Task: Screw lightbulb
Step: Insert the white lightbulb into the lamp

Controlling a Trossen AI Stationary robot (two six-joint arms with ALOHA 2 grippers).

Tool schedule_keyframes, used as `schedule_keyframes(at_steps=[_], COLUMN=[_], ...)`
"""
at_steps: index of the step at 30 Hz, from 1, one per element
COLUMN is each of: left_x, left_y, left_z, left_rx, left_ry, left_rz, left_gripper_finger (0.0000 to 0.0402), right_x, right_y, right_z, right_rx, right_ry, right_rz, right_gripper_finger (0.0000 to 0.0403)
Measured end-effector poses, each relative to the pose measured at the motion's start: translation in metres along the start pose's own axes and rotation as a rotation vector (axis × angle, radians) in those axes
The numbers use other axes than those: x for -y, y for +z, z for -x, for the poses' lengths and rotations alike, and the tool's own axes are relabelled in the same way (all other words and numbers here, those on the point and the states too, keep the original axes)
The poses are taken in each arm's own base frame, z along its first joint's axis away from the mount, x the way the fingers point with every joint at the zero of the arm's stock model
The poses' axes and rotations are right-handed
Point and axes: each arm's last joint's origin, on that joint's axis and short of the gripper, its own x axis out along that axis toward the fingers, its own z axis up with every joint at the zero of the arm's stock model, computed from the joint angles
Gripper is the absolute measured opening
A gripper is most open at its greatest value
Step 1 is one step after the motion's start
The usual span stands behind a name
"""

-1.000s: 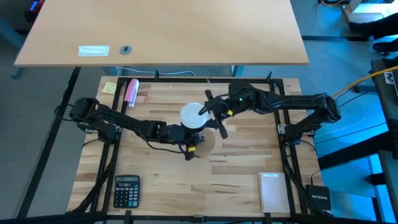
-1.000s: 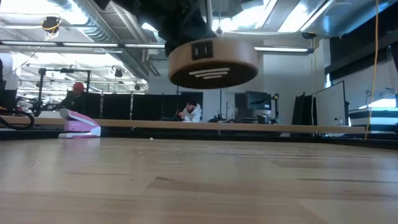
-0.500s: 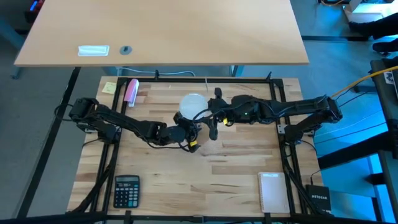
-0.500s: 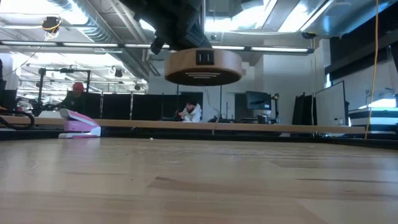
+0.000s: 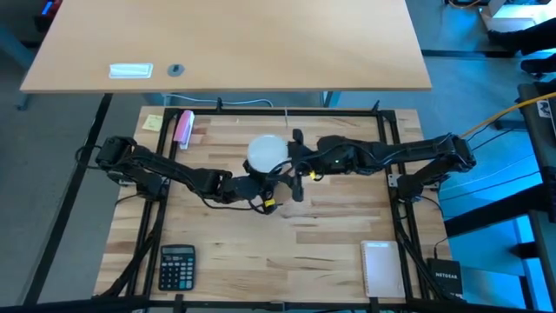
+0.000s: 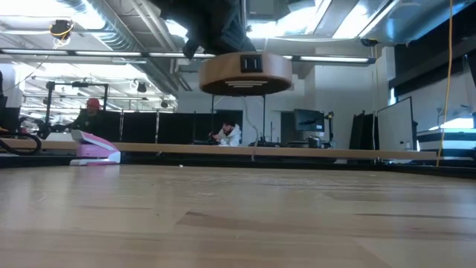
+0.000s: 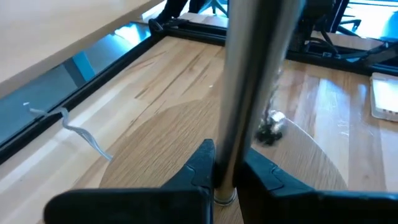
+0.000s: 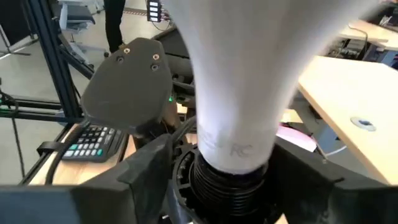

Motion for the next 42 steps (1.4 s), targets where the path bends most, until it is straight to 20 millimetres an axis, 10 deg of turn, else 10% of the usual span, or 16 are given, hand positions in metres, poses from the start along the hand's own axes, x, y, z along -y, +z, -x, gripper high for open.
schedule_keyframes(at_steps=[20, 42], left_x=[0.009, 0.018], left_y=[0.003, 0.0], left_z=[0.005, 0.005], left_rx=[-0.044, -0.052], left_ry=[-0.361, -0.61], left_rz=[-0.134, -0.158], left_gripper_finger=[0.0027, 0.0027], right_x=[0.012, 0.035], right_y=[0.019, 0.011], right_z=[0.083, 0.003], right_rx=[-0.035, 0.207], right_ry=[0.249, 0.77], right_rz=[0.118, -0.051], right_gripper_finger=[0.027, 0.027])
